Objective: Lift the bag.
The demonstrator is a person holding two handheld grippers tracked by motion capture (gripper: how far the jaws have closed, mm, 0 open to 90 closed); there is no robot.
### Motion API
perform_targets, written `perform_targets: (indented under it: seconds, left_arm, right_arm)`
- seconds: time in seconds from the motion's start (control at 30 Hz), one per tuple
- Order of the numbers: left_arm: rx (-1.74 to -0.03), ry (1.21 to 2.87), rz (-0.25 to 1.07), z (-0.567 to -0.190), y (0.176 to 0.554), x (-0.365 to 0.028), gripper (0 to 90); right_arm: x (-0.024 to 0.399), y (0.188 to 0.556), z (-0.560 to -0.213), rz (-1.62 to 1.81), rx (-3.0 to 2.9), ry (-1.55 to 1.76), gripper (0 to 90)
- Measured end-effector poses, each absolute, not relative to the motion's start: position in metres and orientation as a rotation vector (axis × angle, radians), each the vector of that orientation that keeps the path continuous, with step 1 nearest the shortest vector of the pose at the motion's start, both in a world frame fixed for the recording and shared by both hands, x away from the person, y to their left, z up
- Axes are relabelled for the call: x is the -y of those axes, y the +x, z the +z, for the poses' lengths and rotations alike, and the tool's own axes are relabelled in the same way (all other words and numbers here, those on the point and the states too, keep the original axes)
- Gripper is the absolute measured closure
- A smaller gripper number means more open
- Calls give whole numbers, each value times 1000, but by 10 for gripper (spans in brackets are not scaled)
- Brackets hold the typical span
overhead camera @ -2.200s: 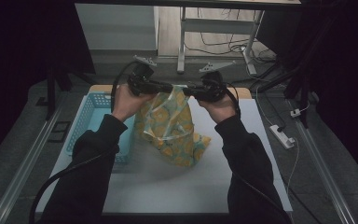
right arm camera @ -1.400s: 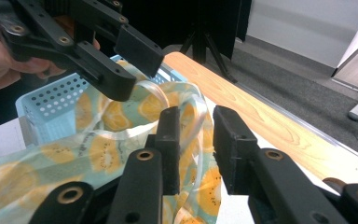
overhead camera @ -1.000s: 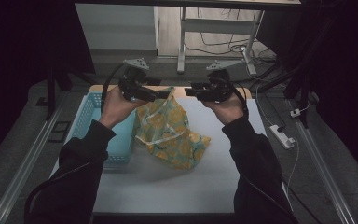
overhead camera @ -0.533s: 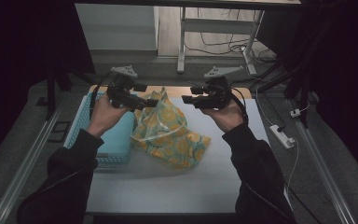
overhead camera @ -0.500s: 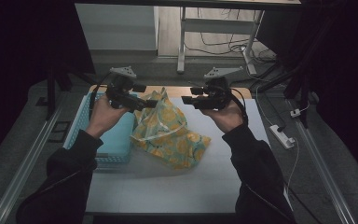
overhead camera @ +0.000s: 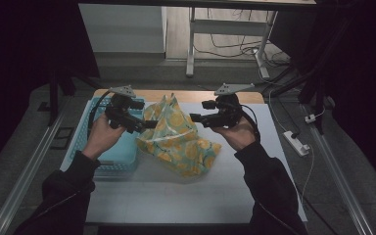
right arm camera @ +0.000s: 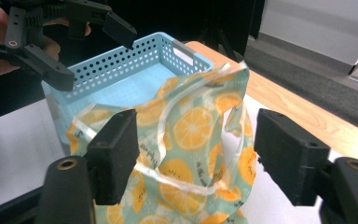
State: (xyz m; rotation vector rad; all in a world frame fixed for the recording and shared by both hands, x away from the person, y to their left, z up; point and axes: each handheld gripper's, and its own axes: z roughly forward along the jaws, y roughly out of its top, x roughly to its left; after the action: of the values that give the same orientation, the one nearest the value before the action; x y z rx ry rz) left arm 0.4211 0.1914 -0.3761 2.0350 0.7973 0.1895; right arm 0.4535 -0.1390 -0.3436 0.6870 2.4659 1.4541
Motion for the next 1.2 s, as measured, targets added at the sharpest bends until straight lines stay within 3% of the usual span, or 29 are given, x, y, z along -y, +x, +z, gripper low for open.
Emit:
perform_targets:
  seconds: [0.67,1.2]
  left_arm:
    - [-819,1965,175,-414,385,-213,0]
    - [-871,1974,217,-442,361,-219,0]
  right_arm:
    - [147,434,-381,1481,-2456,742,93]
    - [155,428,-413,1407,-2463,750,13]
